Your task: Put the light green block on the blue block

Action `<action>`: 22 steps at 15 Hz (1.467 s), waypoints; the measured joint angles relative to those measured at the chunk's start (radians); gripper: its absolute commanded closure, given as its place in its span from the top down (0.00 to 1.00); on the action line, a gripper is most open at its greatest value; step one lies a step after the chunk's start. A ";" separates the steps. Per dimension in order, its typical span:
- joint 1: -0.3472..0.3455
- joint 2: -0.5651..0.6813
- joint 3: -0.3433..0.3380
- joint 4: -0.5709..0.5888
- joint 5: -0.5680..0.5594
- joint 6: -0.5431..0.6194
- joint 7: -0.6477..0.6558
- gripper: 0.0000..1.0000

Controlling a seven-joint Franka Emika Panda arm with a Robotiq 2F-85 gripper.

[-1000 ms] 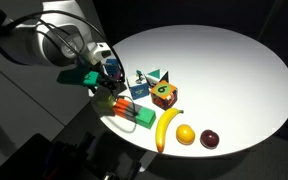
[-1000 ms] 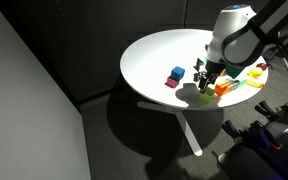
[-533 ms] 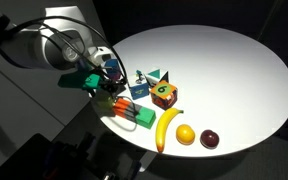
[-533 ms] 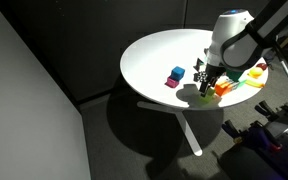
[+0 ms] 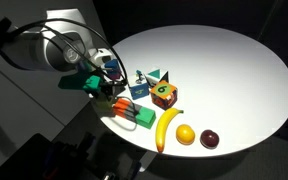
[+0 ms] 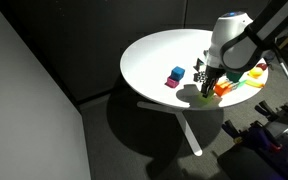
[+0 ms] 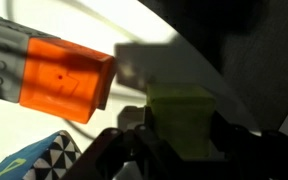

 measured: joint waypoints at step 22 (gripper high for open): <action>0.024 -0.079 0.005 0.171 0.020 -0.186 0.049 0.29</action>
